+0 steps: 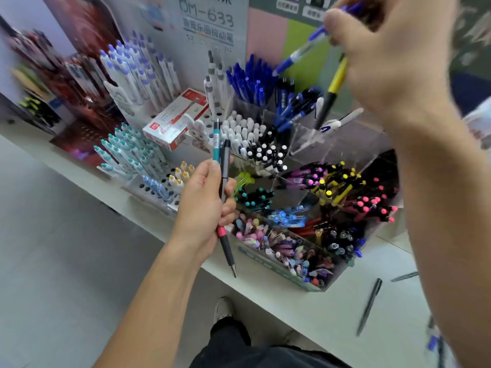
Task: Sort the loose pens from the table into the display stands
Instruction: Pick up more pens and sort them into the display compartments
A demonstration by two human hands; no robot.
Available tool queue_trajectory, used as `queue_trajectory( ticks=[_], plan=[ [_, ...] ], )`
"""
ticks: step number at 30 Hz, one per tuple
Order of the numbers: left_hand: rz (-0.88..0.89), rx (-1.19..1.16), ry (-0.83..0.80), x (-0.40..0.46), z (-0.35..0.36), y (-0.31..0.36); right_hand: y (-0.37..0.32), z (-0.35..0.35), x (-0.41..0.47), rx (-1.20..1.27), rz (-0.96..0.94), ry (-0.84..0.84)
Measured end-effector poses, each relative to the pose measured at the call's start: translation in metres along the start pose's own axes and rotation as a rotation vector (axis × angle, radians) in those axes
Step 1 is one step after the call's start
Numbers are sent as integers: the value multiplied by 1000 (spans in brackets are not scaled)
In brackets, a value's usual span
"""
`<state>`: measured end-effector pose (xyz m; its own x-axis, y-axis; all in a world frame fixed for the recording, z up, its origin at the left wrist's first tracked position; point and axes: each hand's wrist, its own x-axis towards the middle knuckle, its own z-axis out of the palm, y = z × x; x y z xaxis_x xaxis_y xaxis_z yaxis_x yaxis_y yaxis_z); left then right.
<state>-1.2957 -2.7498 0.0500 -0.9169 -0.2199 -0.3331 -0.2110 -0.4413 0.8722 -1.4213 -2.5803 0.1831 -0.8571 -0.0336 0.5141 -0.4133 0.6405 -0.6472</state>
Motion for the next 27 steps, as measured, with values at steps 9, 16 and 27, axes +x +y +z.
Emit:
queue_trajectory(
  ticks=[9,16,27],
  plan=[
    [-45,-41,-165,0,-10,5,-10,75,39,-261,22,-430],
    [-1,18,-128,2,-10,3,-13,66,47,-307,88,-602],
    [37,139,-95,3,-10,-4,-19,69,56,-497,222,-789]
  ],
)
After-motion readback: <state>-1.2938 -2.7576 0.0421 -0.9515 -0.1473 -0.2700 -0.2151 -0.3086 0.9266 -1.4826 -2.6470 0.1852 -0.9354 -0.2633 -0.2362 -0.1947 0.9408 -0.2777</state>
